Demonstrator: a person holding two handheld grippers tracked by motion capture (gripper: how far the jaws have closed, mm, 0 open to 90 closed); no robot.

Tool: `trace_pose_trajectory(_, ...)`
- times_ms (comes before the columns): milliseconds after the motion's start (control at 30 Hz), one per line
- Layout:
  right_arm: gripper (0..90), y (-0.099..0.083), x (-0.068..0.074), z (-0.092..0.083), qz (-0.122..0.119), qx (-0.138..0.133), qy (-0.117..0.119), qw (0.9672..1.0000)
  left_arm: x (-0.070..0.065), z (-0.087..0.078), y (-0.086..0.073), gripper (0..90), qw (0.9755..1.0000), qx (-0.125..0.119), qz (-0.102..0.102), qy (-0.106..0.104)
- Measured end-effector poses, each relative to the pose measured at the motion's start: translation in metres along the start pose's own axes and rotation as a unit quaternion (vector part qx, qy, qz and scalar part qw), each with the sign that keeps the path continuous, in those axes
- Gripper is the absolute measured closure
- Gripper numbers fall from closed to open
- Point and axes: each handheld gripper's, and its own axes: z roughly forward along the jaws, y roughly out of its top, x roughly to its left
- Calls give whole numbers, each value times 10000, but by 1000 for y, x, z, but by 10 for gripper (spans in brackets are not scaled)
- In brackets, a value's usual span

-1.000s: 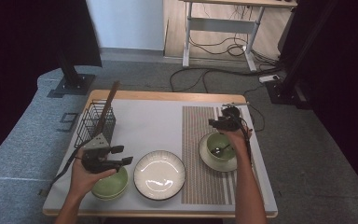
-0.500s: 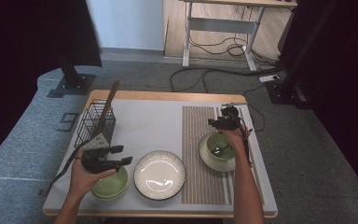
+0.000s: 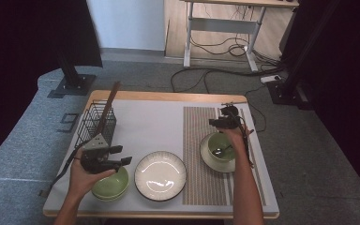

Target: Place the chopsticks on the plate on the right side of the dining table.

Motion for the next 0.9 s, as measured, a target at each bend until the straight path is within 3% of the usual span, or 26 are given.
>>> trace_pose_trajectory(400,462,2,-9,10,169,109,-106,9997,2,-2,-1,367,10000,-31,-35,15)
trace_pose_trajectory(900,458,6,-5,21,119,373,-163,9991,2,-1,-1,367,10000,-21,-33,-2)
